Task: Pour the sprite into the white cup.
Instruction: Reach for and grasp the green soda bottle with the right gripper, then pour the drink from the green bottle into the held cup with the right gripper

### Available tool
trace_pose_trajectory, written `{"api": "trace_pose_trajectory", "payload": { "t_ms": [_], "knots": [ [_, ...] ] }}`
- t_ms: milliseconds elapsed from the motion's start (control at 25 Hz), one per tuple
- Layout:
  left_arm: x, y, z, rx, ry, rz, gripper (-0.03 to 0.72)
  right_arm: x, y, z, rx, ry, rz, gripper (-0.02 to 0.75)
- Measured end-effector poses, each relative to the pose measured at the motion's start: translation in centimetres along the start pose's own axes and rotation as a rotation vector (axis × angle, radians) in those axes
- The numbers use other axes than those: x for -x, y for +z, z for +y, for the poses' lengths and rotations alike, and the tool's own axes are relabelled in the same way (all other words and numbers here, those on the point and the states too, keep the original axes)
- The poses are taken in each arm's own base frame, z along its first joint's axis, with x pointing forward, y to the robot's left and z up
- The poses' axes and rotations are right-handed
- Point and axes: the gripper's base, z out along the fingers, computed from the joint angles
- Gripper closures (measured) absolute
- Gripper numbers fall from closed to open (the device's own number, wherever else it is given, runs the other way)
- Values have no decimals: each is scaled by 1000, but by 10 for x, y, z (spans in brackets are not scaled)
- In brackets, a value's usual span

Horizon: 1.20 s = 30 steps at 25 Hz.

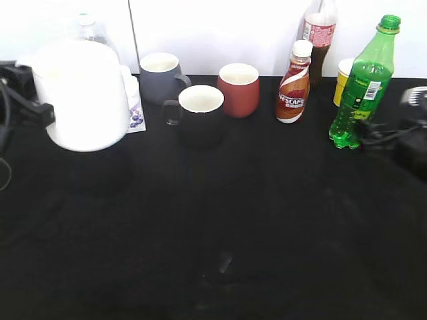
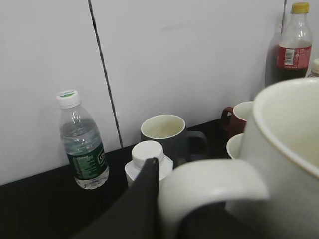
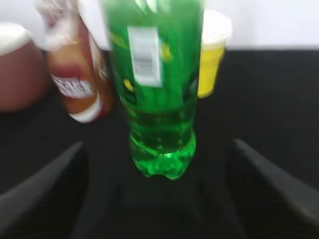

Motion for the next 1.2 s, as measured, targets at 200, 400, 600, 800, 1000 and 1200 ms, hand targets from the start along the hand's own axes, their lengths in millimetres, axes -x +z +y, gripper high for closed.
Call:
{"api": "trace_pose_trajectory", "payload": {
  "t_ms": [200, 400, 600, 800, 1000, 1200],
  "knots": [
    [-6, 3, 0, -3, -4, 24, 635, -10, 48, 2, 8, -3, -24, 69],
    [-12, 8, -1, -9, -10, 27, 635, -15, 84, 3, 9, -2, -51, 74],
    [-14, 9, -1, -11, -12, 26, 636, -26, 107, 3, 11, -4, -38, 169],
    [-14, 9, -1, -11, -12, 26, 636, -25, 107, 4, 20, -71, -47, 312],
    [-14, 9, -1, -11, -12, 26, 636, 10, 85, 6, 34, -88, -116, 319],
    [-13, 10, -5, -46, 12, 23, 636, 97, 40, 39, 221, -219, -254, 320]
  ]
}}
